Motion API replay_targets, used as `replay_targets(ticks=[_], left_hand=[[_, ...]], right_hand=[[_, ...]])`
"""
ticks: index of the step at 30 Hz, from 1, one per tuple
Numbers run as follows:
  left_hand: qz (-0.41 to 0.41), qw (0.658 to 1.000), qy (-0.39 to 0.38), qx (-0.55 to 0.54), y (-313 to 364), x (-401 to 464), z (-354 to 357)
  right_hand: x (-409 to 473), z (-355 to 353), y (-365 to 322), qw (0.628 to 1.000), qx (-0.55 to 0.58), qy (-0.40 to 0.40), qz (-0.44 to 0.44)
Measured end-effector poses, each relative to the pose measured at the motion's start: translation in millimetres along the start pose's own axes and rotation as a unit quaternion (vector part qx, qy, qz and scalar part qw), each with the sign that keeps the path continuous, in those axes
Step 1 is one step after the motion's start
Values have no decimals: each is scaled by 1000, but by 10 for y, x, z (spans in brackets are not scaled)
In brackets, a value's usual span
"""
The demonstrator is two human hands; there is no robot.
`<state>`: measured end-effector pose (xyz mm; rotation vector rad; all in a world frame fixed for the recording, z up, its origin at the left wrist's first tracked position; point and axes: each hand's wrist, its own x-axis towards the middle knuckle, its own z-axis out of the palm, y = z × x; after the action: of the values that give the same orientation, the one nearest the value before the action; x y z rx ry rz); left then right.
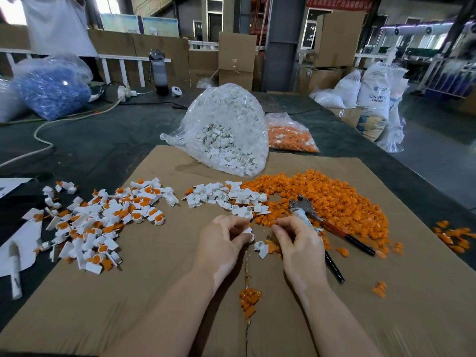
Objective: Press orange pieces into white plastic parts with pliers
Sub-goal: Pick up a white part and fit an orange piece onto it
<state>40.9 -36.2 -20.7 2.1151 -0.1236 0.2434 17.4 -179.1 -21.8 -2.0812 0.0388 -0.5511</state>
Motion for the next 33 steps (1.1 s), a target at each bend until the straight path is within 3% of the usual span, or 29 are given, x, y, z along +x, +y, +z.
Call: replay_targets(ticks=[5,17,27,30,33], left_hand=[[14,998,-29,47,1,9,-7],[72,991,-67,-93,46,-62,-35],[32,993,-44,-103,58,-66,-63],[-31,988,-33,-147,49,-40,-69],[-42,985,-39,-161,58,-36,-88]], right_hand=[[8,0,-1,999,28,-24,-7],[36,-1,-1,996,65,-68,5],[37,1,-2,996,53,-74,0],[17,9,-4,997,12,-78,-22],[-11,21,-5,995,-44,-73,-56]])
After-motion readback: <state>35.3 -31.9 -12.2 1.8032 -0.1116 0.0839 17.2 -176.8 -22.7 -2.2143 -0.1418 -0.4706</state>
